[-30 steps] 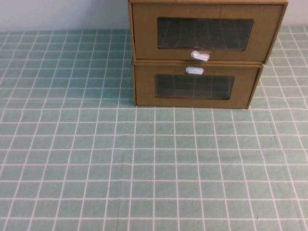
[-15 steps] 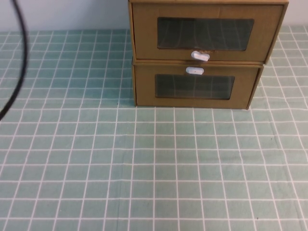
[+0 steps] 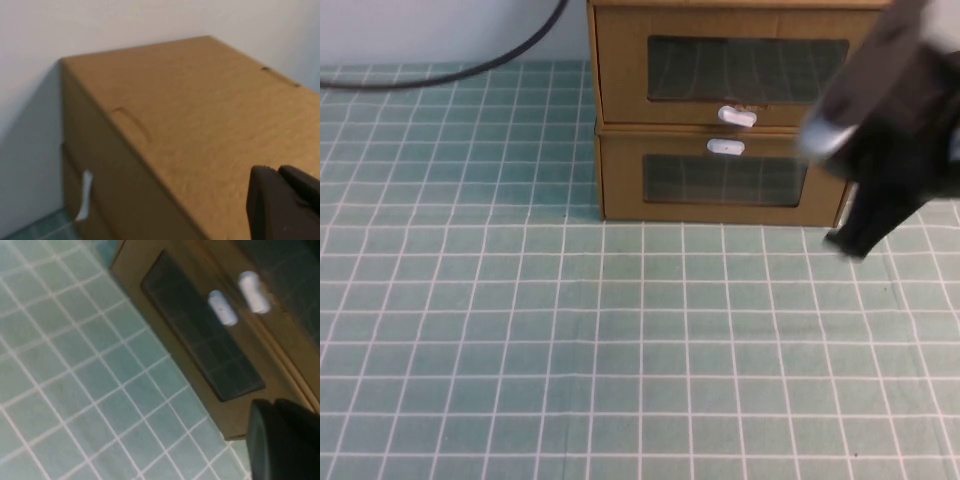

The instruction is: Open the shoe box

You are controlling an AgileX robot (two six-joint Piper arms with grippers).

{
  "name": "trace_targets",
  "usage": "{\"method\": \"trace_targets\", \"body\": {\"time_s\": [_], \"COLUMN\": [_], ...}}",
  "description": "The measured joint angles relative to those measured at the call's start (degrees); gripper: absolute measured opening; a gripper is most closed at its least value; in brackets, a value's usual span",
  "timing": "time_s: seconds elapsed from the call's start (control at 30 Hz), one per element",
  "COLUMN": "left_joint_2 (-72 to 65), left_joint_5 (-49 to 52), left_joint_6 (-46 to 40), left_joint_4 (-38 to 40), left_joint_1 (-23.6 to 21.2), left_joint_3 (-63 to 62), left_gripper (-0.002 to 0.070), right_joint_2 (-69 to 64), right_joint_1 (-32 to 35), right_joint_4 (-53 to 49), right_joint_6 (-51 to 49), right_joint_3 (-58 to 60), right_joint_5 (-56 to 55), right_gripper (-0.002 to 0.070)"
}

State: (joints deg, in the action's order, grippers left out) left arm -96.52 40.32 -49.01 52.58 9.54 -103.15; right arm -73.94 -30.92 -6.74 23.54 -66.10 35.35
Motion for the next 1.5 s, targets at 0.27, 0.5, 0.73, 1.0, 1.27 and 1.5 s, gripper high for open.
{"method": "trace_targets", "body": {"time_s": [0.27,0.5,0.73,1.0,1.27,1.5], "left_joint_2": [-23.1,-32.5,-33.1,-33.1,-33.1,-33.1], "left_joint_5": [10.8,15.2,17.4,17.6,17.6,17.5], "left_joint_6": [-4.6,2.7,3.9,5.2,5.2,5.6], "left_joint_4": [3.5,-2.0,-1.8,-1.7,-1.7,-1.7], "left_joint_1": [7.2,11.2,11.2,11.2,11.2,11.2], "left_joint_3": [-28.3,-37.3,-38.1,-38.1,-38.1,-38.1], "left_gripper": [-0.0005,-0.0005,-0.0005,-0.0005,-0.0005,-0.0005], "right_joint_2": [-13.2,-20.7,-26.5,-29.3,-32.5,-38.5], "right_joint_1": [-12.5,-12.9,-12.9,-13.0,-12.0,-10.0], "right_joint_4": [-56.6,-81.2,-87.2,-87.4,-87.6,-87.3], "right_joint_6": [-39.5,-55.4,-58.2,-68.0,-71.2,-71.2], "right_joint_3": [0.0,0.0,-0.3,-1.0,-6.4,-12.9], "right_joint_5": [9.3,7.4,6.9,7.6,4.6,6.5], "right_gripper": [-0.0013,-0.0003,0.0233,0.0416,0.04,0.0252]}}
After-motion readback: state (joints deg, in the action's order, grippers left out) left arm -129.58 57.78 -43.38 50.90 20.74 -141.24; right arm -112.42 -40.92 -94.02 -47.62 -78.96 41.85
